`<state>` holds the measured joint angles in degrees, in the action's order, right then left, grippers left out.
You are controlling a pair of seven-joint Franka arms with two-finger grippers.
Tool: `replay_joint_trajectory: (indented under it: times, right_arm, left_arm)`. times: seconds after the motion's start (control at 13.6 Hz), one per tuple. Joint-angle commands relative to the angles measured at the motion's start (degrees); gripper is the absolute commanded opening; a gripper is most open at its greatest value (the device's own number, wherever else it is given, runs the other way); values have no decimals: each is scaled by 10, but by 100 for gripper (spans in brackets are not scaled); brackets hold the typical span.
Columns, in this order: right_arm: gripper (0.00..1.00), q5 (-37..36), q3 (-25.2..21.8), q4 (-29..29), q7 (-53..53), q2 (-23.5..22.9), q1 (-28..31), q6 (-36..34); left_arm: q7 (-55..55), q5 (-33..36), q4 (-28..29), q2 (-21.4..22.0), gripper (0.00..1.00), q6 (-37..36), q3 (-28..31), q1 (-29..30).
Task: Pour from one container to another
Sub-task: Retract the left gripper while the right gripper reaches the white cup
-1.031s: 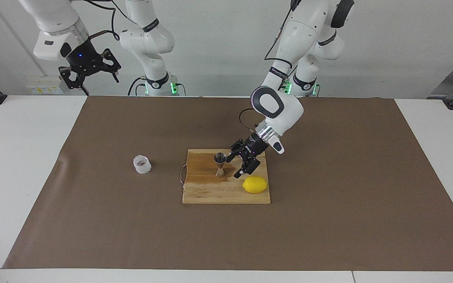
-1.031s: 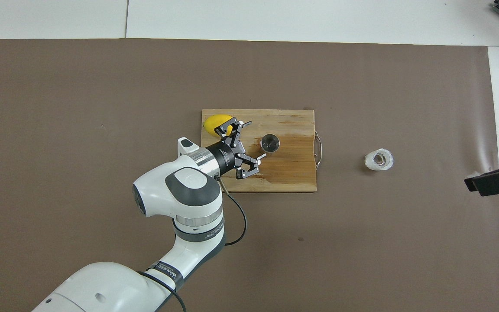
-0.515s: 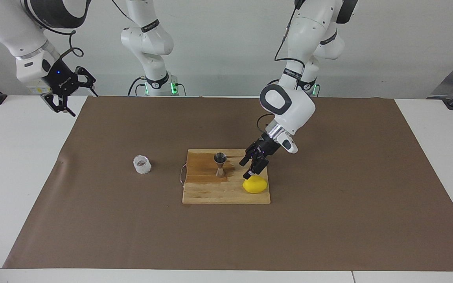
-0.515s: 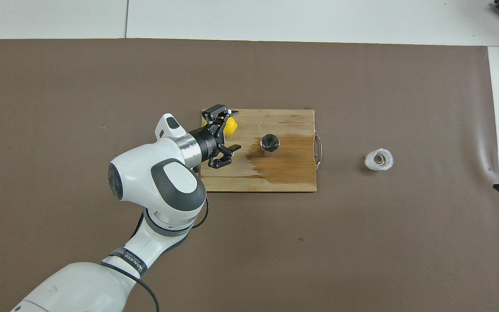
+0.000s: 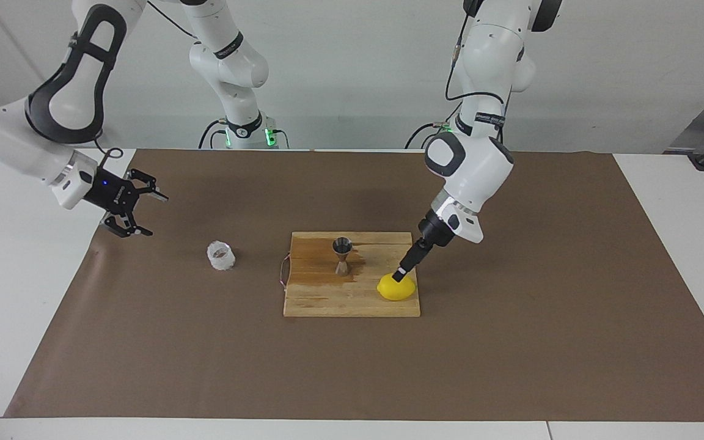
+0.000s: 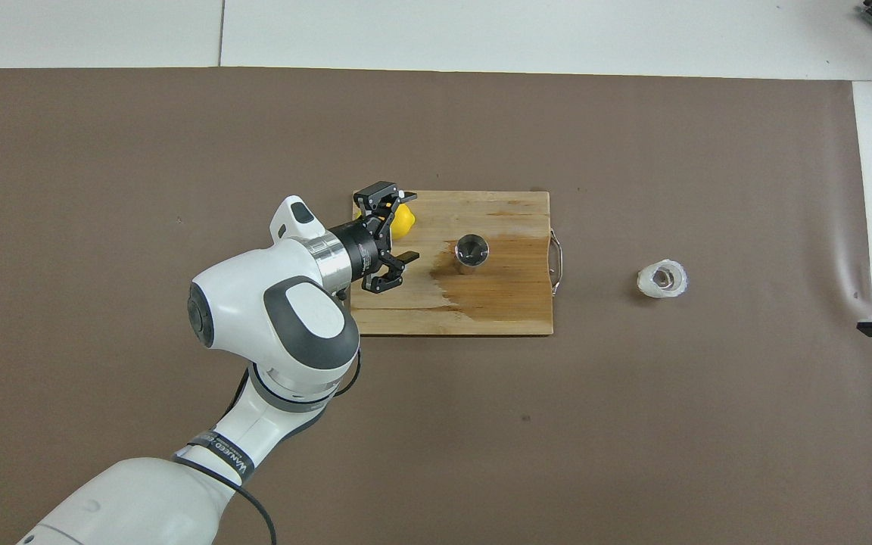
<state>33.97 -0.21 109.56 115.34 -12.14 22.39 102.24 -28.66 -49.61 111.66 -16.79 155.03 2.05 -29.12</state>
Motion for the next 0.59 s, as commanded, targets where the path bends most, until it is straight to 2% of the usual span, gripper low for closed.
replay_joint_trajectory:
  times: [0.0, 0.07, 0.15, 0.37, 0.52]
  right_arm:
    - [100, 60, 7, -3, 49, -50, -6, 7]
    - [100, 111, 6, -1, 77, -92, 2, -10]
    - [100, 128, 6, 6, 102, -100, 1, -8]
    - [100, 138, 7, 17, 110, -101, -1, -16]
    - [100, 184, 8, 40, 143, -104, -12, -6]
  left_arm:
    - [23, 114, -7, 18, 100, -80, 43, 6]
    - [24, 165, -21, 19, 100, -116, 52, 12]
    - [25, 205, -43, 19, 100, -154, 58, 23]
    - [50, 296, -74, 30, 100, -221, 58, 68]
    - [70, 356, -74, 46, 100, -245, 60, 84]
